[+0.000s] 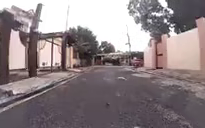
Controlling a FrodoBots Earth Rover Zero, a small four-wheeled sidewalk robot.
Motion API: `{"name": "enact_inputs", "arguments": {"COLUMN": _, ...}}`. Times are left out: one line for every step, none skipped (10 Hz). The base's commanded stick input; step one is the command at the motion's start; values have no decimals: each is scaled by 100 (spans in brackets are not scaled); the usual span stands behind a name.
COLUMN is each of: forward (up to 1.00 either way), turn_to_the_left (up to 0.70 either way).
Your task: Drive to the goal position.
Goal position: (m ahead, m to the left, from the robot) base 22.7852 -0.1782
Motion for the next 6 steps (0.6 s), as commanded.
{"name": "enact_inputs", "arguments": {"forward": 100, "turn_to_the_left": 0}}
{"name": "enact_inputs", "arguments": {"forward": 100, "turn_to_the_left": 0}}
{"name": "enact_inputs", "arguments": {"forward": 100, "turn_to_the_left": 0}}
{"name": "enact_inputs", "arguments": {"forward": 100, "turn_to_the_left": 0}}
{"name": "enact_inputs", "arguments": {"forward": 100, "turn_to_the_left": 0}}
{"name": "enact_inputs", "arguments": {"forward": 100, "turn_to_the_left": 0}}
